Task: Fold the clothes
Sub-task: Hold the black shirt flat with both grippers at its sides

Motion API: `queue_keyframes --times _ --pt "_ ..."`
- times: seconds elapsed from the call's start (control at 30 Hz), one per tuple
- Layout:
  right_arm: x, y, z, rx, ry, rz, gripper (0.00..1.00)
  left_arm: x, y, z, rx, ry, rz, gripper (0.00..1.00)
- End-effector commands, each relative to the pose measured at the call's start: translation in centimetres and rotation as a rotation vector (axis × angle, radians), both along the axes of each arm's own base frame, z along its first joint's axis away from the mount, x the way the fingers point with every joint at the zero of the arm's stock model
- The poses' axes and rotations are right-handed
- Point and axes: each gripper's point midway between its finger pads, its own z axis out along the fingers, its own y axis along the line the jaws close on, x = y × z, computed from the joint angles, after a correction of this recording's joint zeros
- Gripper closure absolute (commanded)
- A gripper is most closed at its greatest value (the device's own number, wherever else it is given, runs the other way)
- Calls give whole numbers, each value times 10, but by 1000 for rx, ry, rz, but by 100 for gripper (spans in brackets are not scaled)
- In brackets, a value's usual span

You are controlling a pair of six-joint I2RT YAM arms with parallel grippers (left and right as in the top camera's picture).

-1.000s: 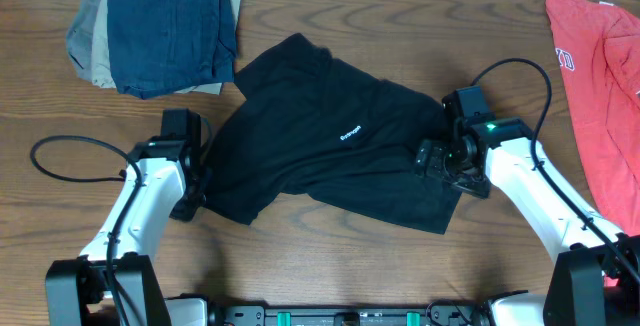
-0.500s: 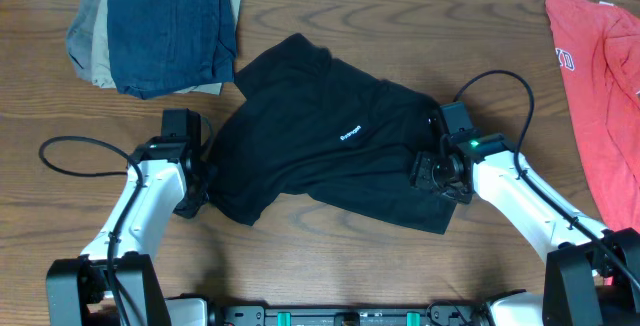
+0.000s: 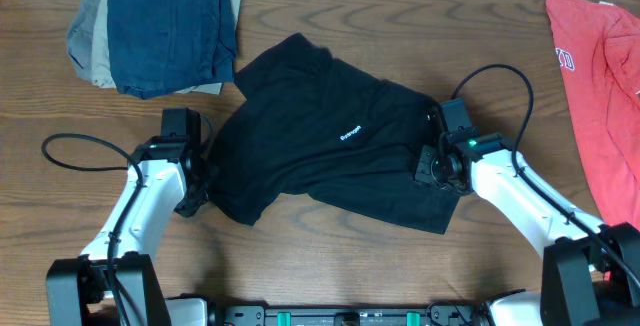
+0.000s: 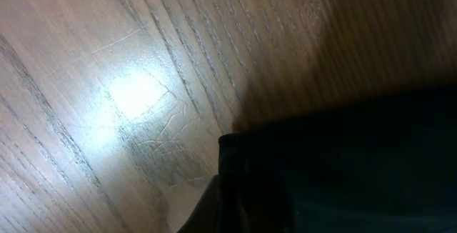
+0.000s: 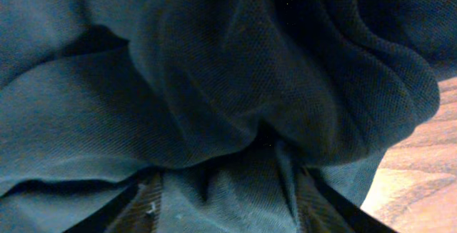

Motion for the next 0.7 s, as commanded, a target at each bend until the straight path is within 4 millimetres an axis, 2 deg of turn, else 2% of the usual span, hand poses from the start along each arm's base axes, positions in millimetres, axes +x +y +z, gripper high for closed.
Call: queue_keyframes --times 0.0,0.23,0.3,0.4,0.5,0.57,0.6,0.63,0.67 --pt "-2 -5 -9 -36 23 15 49 -1 0 1 3 -1 -20 94" --pt "-12 -7 -13 -48 69 15 56 -1 0 1 3 -1 -21 94" --pt "-14 -8 -13 -52 78 15 63 -1 0 1 4 -1 -20 94" --pt "-15 -10 -12 -53 83 10 84 -1 0 1 4 -1 -20 94" --pt "-14 -8 -7 -42 87 11 90 -1 0 1 5 1 -35 94" --pt "-14 -5 -3 -28 92 14 85 -1 0 1 5 1 -35 94" --pt "-15 -4 -1 -20 95 15 73 0 0 1 5 0 -35 94" --pt "-16 -2 0 -10 100 17 53 0 0 1 5 0 -35 94" --pt "-17 0 0 0 106 19 48 -1 0 1 5 1 -35 94"
